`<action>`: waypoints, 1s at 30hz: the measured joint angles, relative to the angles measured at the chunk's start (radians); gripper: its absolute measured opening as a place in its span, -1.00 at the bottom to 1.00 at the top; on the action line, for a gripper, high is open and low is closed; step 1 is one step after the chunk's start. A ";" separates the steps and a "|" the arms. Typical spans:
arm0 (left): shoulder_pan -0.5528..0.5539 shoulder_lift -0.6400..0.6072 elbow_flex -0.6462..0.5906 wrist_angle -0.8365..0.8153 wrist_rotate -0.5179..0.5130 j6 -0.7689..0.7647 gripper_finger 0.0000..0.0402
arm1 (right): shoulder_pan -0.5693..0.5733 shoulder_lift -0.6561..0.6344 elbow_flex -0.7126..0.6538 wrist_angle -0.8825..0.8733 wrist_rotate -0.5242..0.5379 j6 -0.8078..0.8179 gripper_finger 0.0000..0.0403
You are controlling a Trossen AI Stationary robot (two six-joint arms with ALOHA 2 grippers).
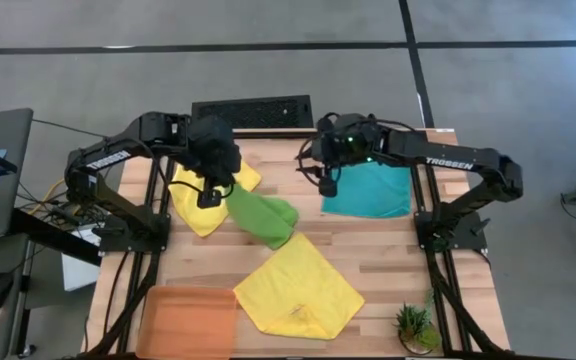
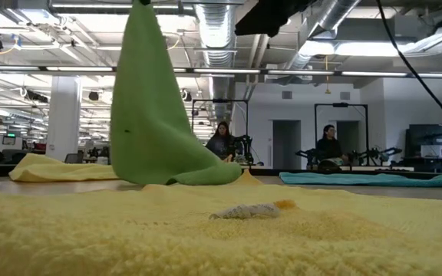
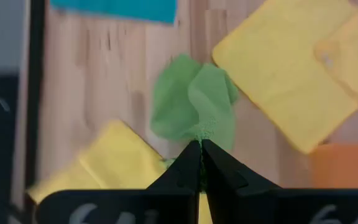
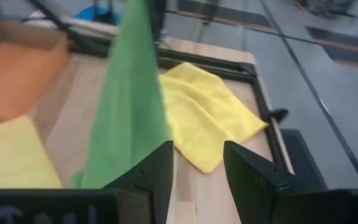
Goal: Fold microfiber towels
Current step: Fold the green microfiber towel
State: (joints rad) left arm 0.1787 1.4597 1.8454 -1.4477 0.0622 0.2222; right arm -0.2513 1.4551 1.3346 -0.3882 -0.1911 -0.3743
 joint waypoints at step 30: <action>-0.003 0.296 0.387 0.011 -0.041 0.500 -1.00 | -0.012 0.153 -0.002 0.253 -0.211 -0.106 -0.19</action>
State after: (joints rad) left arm 0.1757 1.7555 2.2324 -1.4365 0.0212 0.7219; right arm -0.2638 1.6076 1.3331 -0.1352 -0.4023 -0.4801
